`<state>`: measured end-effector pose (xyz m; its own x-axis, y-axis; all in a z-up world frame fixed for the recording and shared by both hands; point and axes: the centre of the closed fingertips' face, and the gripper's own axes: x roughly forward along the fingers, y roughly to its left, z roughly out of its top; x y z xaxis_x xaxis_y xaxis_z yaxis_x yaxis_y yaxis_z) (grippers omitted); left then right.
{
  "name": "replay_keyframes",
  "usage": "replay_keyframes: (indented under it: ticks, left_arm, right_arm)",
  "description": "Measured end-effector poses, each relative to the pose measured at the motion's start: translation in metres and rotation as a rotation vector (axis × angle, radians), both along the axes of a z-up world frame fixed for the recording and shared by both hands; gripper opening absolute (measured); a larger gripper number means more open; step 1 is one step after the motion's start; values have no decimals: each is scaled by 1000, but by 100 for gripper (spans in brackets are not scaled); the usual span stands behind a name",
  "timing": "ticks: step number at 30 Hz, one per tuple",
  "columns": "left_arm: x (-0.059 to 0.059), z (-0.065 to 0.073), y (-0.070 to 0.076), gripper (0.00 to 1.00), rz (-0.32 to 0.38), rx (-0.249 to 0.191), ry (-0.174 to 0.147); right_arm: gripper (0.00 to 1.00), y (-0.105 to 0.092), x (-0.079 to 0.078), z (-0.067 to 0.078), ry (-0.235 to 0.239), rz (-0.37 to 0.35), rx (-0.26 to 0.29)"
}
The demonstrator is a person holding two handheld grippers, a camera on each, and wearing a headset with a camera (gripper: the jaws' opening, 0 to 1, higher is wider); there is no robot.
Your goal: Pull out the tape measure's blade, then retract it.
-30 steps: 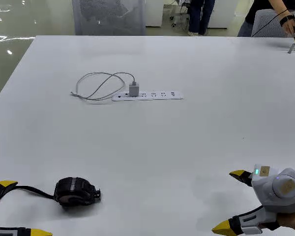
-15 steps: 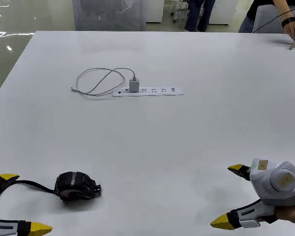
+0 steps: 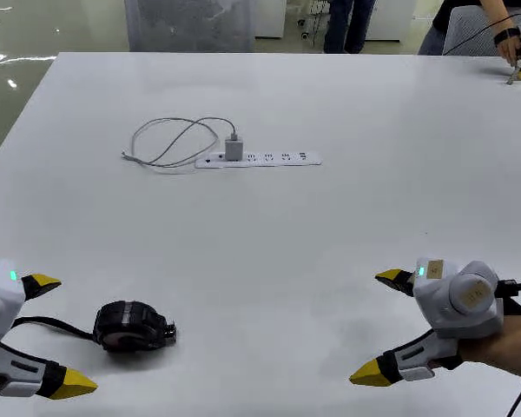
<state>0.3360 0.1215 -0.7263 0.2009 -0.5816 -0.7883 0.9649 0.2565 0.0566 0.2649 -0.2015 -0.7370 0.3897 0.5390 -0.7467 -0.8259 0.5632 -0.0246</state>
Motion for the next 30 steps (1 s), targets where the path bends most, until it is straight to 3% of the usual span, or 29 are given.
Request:
replay_keyframes:
  ticks: [3, 11, 16, 19, 21, 29, 30]
  left_arm:
    - [4, -1, -8, 94, -45, 34, -6]
    - [9, -5, -25, 91, -131, 72, -9]
    - [7, -12, -32, 87, -172, 101, 10]
    - [7, -18, -31, 82, -195, 144, 23]
    - [6, -21, -34, 82, -199, 146, 37]
    - [5, -27, -41, 76, -240, 178, 41]
    - [-1, -26, -45, 75, -256, 152, 67]
  right_arm:
    - [99, 9, 4, 3, -4, 19, 6]
    - [99, 32, 13, 6, -18, 66, 15]
    - [99, 44, 21, 8, -29, 75, 29]
    - [99, 52, 22, 7, -26, 98, 26]
    - [99, 59, 22, 6, -24, 126, 18]
    - [99, 86, 23, 3, -12, 204, 13]
    - [99, 90, 24, 3, -13, 217, 11]
